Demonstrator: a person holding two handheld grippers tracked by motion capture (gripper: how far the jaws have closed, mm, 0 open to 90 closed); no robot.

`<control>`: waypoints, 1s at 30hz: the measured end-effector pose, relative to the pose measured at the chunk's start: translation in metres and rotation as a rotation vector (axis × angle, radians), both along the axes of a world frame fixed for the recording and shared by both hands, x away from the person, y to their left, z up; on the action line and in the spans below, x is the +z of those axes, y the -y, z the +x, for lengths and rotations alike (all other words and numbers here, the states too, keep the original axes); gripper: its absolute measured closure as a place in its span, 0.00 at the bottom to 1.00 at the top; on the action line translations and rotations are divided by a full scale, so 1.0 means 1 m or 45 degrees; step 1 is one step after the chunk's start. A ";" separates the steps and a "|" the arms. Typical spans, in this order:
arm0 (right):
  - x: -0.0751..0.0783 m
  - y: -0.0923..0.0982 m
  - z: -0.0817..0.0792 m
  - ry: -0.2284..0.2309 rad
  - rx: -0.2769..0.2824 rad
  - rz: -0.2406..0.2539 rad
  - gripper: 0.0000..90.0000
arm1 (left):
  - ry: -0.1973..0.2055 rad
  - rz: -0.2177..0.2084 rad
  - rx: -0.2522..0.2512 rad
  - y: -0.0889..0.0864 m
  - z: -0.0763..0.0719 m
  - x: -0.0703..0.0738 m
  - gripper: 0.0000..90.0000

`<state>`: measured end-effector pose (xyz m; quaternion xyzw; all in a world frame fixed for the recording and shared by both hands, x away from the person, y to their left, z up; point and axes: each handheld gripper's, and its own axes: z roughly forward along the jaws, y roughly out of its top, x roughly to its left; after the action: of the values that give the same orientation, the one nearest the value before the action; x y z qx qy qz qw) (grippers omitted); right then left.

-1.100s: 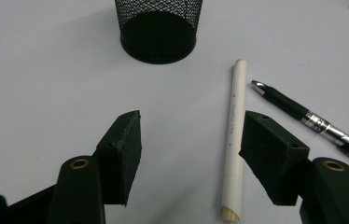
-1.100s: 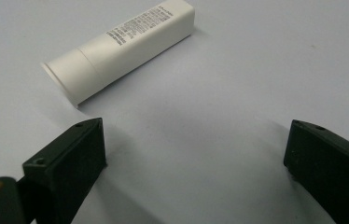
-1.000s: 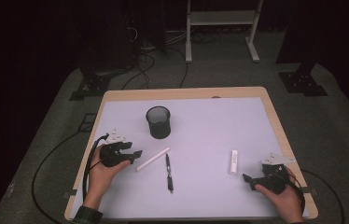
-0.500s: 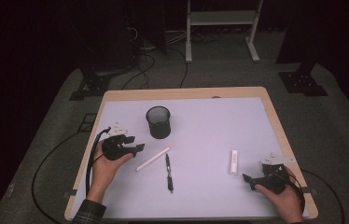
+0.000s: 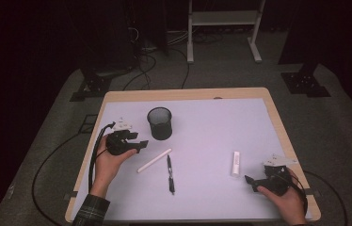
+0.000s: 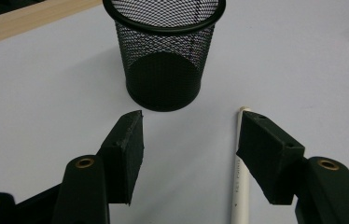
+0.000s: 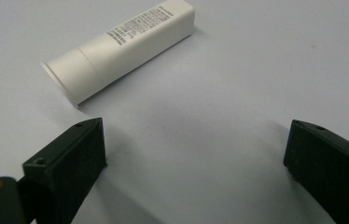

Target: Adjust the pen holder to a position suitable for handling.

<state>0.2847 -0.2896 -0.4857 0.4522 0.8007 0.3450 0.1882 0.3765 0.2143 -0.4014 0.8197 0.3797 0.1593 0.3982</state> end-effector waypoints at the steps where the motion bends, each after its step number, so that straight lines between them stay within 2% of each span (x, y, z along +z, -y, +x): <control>1: 0.000 0.000 0.000 0.000 0.000 0.000 0.05 | 0.000 0.000 0.000 0.000 0.000 0.000 0.44; 7: 0.000 0.000 0.000 0.000 0.000 0.000 0.05 | -0.013 -0.010 -0.008 0.000 0.005 0.002 0.43; 19: 0.000 0.000 0.000 0.000 0.000 0.000 0.05 | -0.001 -0.012 -0.001 0.003 0.019 0.013 0.43; 23: 0.000 0.000 0.000 0.000 0.000 0.001 0.05 | 0.003 -0.029 -0.003 0.005 0.024 0.016 0.42; 30: 0.000 0.000 0.000 0.000 0.000 0.000 0.05 | 0.005 -0.010 -0.014 0.008 0.033 0.023 0.42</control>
<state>0.2847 -0.2897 -0.4857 0.4521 0.8006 0.3452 0.1882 0.4097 0.2067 -0.3781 0.8199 0.3748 0.1573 0.4031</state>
